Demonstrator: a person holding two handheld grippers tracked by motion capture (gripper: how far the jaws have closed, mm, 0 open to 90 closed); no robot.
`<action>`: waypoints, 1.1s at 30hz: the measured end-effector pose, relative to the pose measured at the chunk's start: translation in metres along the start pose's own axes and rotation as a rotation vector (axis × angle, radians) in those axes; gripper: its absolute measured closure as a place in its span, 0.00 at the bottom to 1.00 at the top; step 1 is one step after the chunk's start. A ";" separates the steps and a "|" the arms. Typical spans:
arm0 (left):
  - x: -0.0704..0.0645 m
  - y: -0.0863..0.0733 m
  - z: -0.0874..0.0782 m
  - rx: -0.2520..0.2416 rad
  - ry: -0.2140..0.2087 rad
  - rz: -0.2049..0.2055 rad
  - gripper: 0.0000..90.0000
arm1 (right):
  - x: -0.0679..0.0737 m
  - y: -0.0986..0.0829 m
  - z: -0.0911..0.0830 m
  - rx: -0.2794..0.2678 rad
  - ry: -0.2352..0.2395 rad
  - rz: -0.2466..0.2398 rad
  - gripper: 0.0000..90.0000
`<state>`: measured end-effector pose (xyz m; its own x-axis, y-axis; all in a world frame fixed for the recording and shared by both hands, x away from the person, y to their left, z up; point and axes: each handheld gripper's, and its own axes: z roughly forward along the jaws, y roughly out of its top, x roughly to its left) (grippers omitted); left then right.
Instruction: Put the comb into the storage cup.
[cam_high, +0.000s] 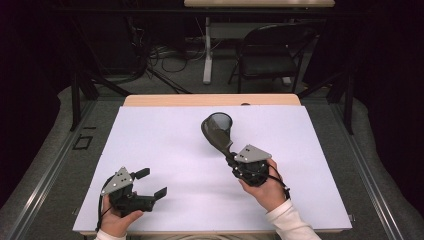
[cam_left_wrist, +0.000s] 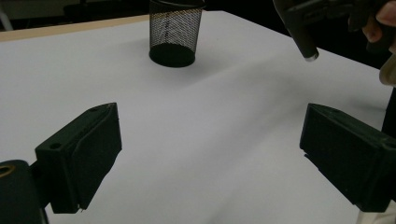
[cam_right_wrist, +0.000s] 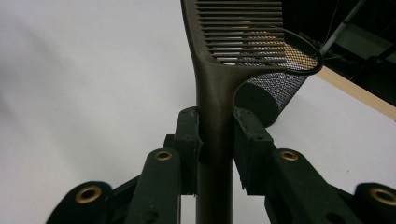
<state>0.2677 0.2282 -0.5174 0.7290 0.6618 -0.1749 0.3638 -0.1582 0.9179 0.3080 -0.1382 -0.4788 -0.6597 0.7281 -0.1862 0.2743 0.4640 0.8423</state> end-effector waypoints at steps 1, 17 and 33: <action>0.001 0.002 0.000 0.001 0.002 -0.006 0.06 | 0.002 -0.001 0.000 -0.008 0.000 -0.002 0.81; 0.003 0.044 0.005 -0.045 -0.017 -0.034 0.18 | 0.011 -0.009 -0.006 -0.094 -0.025 -0.016 0.81; -0.004 0.081 0.020 -0.083 -0.058 -0.067 0.28 | 0.016 -0.010 -0.007 -0.116 -0.036 -0.039 0.81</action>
<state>0.3059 0.1983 -0.4496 0.7376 0.6251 -0.2552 0.3656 -0.0520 0.9293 0.2896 -0.1351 -0.4864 -0.6420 0.7293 -0.2366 0.1645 0.4324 0.8866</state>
